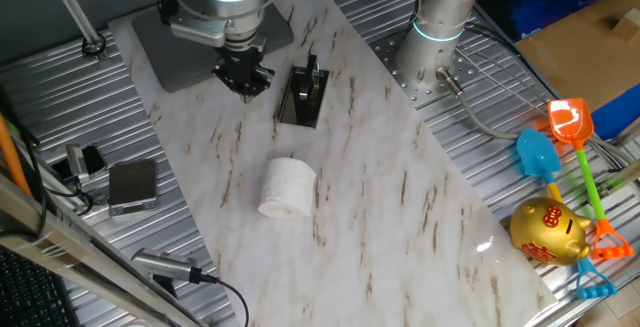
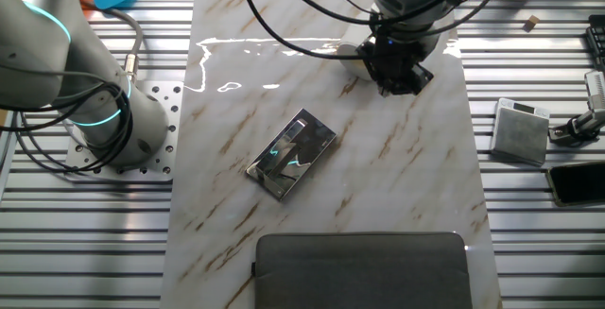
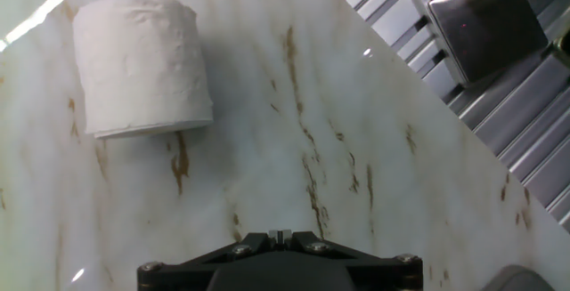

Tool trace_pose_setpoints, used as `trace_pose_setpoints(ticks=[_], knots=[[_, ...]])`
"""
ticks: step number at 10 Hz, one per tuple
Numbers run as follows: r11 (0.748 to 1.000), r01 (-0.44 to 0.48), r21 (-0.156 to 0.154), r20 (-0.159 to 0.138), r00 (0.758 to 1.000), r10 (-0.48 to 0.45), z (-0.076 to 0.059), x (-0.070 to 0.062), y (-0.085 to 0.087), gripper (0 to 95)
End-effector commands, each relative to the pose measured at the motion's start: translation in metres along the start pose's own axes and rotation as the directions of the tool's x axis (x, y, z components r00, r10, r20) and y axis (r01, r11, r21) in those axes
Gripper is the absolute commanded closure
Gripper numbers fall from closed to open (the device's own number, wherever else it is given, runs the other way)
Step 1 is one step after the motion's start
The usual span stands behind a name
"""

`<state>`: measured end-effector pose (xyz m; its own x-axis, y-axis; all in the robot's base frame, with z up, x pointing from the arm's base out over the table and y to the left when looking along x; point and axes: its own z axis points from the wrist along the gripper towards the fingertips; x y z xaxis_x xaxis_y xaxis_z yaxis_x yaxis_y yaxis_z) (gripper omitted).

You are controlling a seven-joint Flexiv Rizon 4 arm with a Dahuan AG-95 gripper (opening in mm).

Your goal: Take the roll of paper down from the shelf

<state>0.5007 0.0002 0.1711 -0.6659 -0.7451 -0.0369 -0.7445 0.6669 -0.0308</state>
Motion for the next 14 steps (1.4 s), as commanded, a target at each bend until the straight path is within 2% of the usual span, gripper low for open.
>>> trace_pose_setpoints(ticks=[1,4,7,9,11,14], knots=[[1.0,0.002,-0.006,-0.003,1.0,-0.002,0.0,-0.003,-0.003,95.0],[1.0,-0.012,-0.019,-0.013,1.0,0.012,-0.002,-0.019,-0.021,95.0],[1.0,-0.012,-0.025,-0.017,1.0,0.011,0.004,-0.038,-0.041,95.0],[1.0,-0.005,-0.03,-0.02,1.0,0.004,0.011,-0.049,-0.051,95.0],[0.999,0.038,-0.038,-0.031,0.999,-0.039,0.02,-0.065,-0.063,95.0],[0.997,0.055,-0.045,-0.039,0.998,-0.056,0.039,-0.078,-0.073,95.0]])
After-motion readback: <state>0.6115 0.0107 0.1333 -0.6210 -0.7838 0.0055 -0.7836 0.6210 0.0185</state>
